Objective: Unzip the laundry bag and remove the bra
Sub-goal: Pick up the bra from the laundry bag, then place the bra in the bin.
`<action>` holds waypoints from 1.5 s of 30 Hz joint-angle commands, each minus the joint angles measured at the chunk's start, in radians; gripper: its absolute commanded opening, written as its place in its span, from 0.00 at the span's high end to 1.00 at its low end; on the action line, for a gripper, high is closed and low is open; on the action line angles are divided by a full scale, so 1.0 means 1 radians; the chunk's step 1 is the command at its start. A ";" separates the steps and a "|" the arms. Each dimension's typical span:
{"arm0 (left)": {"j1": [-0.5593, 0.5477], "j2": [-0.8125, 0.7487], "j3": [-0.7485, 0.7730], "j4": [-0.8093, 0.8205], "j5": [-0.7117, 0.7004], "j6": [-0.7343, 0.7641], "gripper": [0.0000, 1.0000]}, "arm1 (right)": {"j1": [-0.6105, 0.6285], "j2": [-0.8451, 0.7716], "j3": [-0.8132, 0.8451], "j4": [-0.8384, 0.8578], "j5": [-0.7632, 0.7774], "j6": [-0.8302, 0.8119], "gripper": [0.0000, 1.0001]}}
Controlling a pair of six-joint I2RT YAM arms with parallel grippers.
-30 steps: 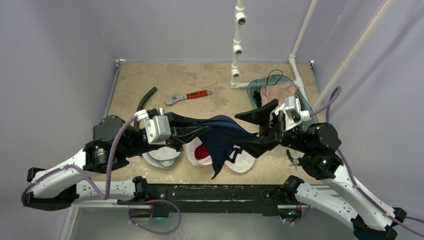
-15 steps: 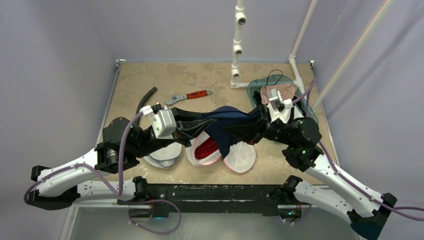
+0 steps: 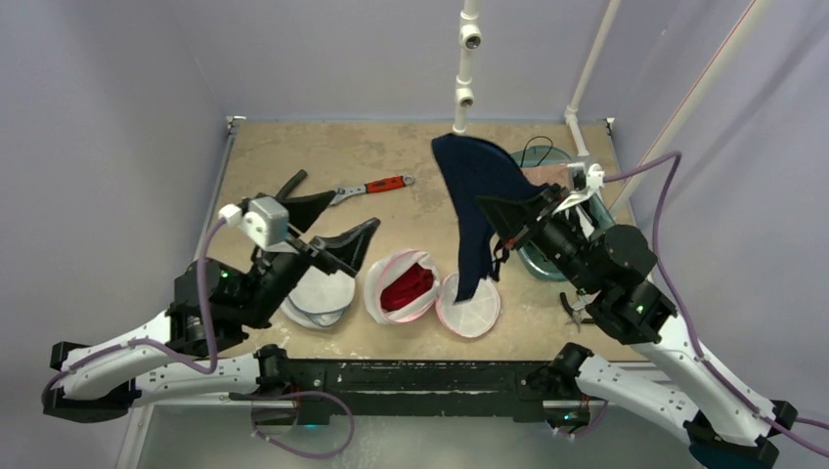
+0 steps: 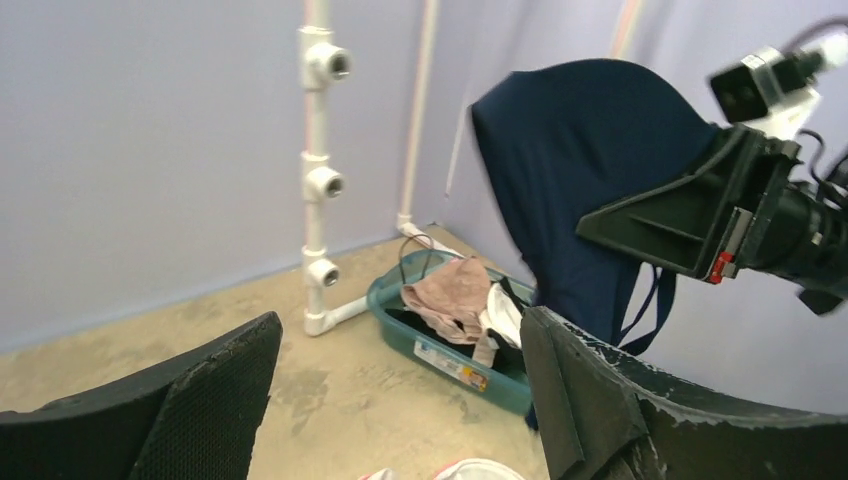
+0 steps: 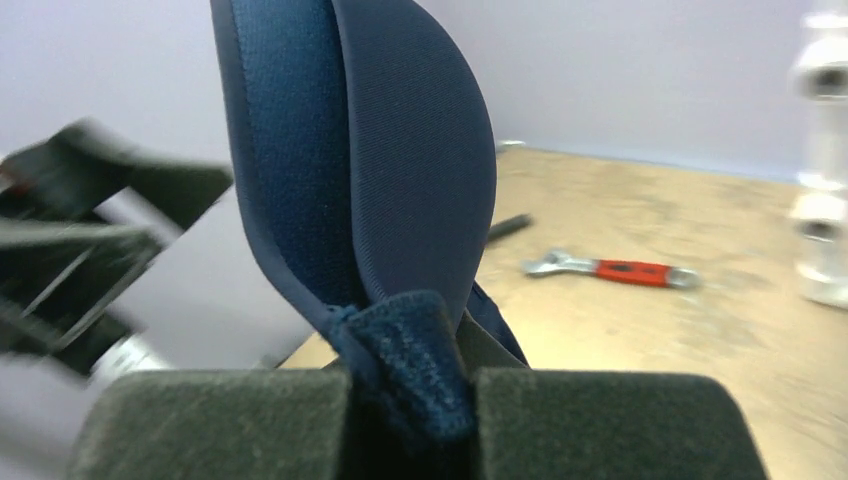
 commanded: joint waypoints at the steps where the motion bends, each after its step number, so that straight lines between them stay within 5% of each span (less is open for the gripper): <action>1: -0.005 -0.121 -0.073 0.021 -0.223 -0.101 0.12 | -0.001 0.042 0.094 -0.169 0.450 -0.083 1.00; 10: -0.005 -0.192 -0.231 -0.113 -0.497 -0.375 0.11 | -0.048 0.147 0.117 -0.076 0.780 -0.174 1.00; 21: -0.005 -0.033 -0.298 -0.161 -0.494 -0.619 0.13 | -0.549 0.356 0.129 0.030 0.358 -0.003 1.00; 27: -0.005 0.003 -0.328 -0.145 -0.484 -0.653 0.14 | -0.598 0.391 0.017 0.282 0.338 -0.099 1.00; 45: -0.005 0.085 -0.421 -0.073 -0.404 -0.746 0.14 | -0.708 0.584 -0.187 0.344 0.171 0.075 1.00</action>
